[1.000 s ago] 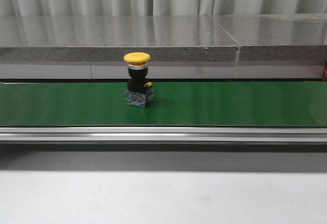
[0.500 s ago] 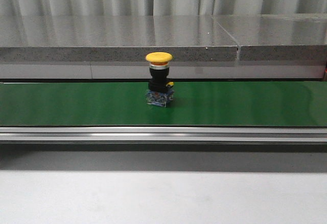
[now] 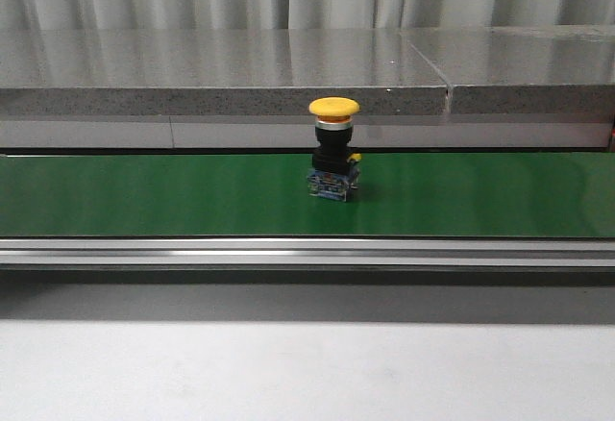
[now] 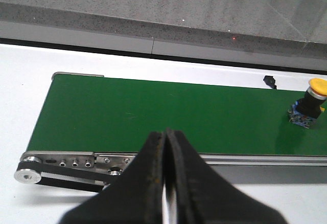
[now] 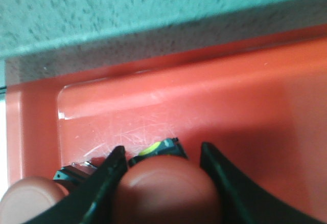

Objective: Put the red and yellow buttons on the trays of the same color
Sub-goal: 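Open the right gripper to release the red button in the red tray, then move the right gripper over the yellow button at the belt end and grasp it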

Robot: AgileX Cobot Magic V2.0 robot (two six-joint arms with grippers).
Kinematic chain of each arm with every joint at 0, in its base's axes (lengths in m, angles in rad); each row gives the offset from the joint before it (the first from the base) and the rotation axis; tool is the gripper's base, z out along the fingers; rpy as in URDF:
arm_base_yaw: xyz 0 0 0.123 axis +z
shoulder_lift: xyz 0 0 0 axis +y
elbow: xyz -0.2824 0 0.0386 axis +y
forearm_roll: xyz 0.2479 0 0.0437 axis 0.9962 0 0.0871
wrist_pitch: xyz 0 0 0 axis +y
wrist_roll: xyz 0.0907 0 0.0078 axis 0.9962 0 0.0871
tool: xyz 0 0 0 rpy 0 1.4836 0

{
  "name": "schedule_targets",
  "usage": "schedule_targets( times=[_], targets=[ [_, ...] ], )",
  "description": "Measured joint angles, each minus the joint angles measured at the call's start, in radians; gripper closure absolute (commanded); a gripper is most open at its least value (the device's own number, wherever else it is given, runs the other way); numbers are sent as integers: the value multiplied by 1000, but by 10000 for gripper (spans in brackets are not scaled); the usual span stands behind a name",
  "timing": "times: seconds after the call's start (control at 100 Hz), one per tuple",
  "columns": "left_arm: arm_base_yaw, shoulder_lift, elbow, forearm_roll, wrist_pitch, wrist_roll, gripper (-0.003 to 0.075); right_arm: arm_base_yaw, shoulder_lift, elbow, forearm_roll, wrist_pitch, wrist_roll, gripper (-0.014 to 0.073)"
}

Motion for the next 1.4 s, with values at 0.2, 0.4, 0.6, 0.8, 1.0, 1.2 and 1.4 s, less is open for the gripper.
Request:
schedule_targets(
  times=[0.2, 0.4, 0.6, 0.8, 1.0, 1.2, 1.4],
  targets=[
    [0, 0, 0, 0, 0, 0, 739, 0, 33, -2, -8, -2, 0, 501],
    [0, 0, 0, 0, 0, 0, 739, 0, 43, -5, -18, -2, 1, 361],
    [0, 0, 0, 0, 0, 0, 739, 0, 43, -7, -21, -2, 1, 57],
    [0, 0, 0, 0, 0, 0, 739, 0, 43, -18, -22, -2, 1, 55],
    [0, 0, 0, 0, 0, 0, 739, 0, 36, -92, -22, 36, 2, 55],
    [0, 0, 0, 0, 0, 0, 739, 0, -44, -117, -22, 89, 2, 55],
    [0, 0, 0, 0, 0, 0, 739, 0, -171, -117, -23, 167, 2, 55]
  ],
)
